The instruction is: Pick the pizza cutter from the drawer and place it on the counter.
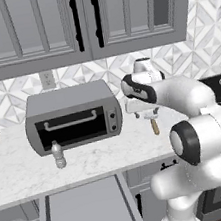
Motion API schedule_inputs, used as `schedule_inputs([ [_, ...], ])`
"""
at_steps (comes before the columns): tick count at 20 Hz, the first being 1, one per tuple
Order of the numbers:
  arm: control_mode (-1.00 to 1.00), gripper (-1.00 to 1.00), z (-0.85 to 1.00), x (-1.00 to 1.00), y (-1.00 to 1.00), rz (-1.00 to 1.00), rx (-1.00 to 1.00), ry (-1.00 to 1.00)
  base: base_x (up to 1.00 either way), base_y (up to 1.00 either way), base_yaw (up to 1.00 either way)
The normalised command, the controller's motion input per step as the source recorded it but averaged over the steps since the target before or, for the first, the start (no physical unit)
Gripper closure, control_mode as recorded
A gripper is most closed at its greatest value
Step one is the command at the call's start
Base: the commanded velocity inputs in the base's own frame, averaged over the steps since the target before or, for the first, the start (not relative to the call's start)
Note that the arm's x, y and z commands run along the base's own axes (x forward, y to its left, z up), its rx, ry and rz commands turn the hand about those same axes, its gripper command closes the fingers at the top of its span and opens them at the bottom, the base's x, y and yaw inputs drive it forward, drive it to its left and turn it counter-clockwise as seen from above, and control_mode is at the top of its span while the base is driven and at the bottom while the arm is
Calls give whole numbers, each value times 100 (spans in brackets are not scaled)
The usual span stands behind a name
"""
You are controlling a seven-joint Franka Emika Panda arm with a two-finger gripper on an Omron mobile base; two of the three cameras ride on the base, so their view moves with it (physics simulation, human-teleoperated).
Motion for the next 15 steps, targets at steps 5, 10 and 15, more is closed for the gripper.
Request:
schedule_inputs([
  [5,-100,-100,68,-89,16,8,-2,0,0,0,0],
  [10,-100,-100,68,-90,0,2,0,-1,0,0,0],
  [15,-100,-100,33,-76,0,0,0,-6,0,0,0],
])
